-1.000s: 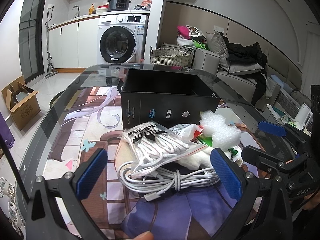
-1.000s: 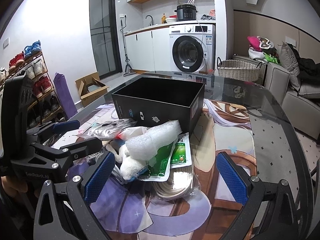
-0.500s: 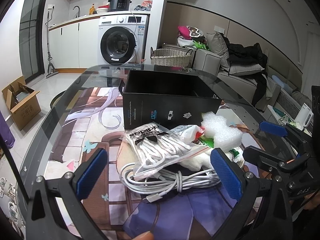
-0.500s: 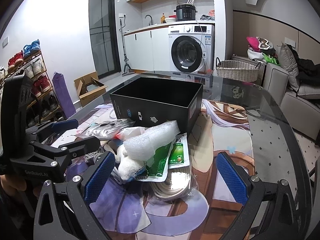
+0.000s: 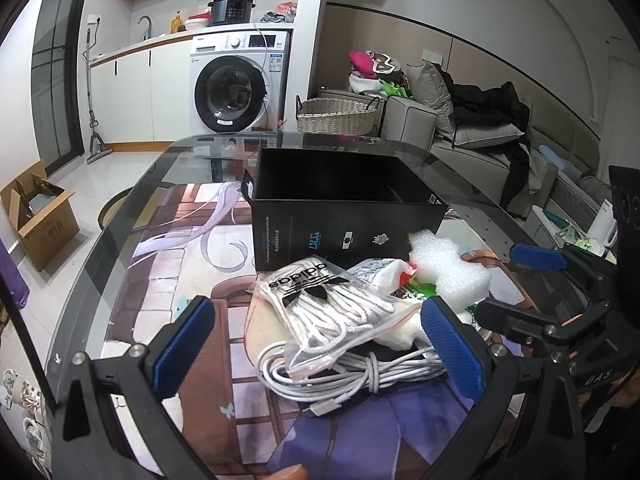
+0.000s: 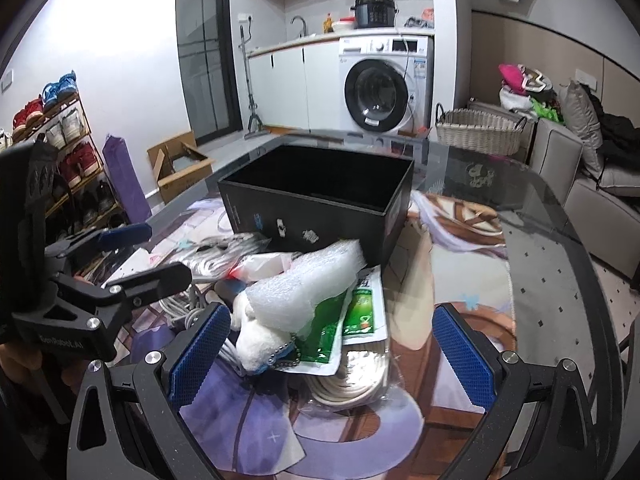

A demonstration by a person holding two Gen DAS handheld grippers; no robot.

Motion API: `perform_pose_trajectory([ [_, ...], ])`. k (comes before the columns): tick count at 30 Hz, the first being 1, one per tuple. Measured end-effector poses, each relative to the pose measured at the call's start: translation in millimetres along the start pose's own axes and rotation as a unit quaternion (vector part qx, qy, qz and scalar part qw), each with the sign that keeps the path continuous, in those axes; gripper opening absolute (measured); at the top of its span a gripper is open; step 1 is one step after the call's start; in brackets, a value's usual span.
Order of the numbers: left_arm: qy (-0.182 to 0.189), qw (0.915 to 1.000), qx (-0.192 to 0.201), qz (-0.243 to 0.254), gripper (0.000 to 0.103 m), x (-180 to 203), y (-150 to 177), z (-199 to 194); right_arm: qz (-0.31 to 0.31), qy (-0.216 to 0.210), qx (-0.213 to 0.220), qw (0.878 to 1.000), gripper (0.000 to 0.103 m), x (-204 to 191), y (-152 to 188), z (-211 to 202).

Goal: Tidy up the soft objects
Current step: 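Move the right tool toward the white foam while the left tool approaches the adidas bag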

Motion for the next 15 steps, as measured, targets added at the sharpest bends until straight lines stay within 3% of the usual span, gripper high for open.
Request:
perform_pose_trajectory([
  [12,0.027,0.9993,-0.008,-0.023,0.103,-10.2,-7.6,4.3,-0.022,0.012,-0.018,1.0,0.103,-15.5,-0.8,19.7],
  [15,0.019,0.9996,-0.008,-0.019,0.103,-13.8,-8.6,2.9,-0.025,0.02,-0.024,0.999,0.103,-16.5,-0.5,26.4],
])
Point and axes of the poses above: each gripper's, at about its wrist camera, not at the fingertips, and z roughly the way its jaws point, x to its right, y to its underside, the point moved 10 cm from there along z, roughly the way its jaws point, and after that the axes turned 12 degrees about z, right-handed, at the moved point
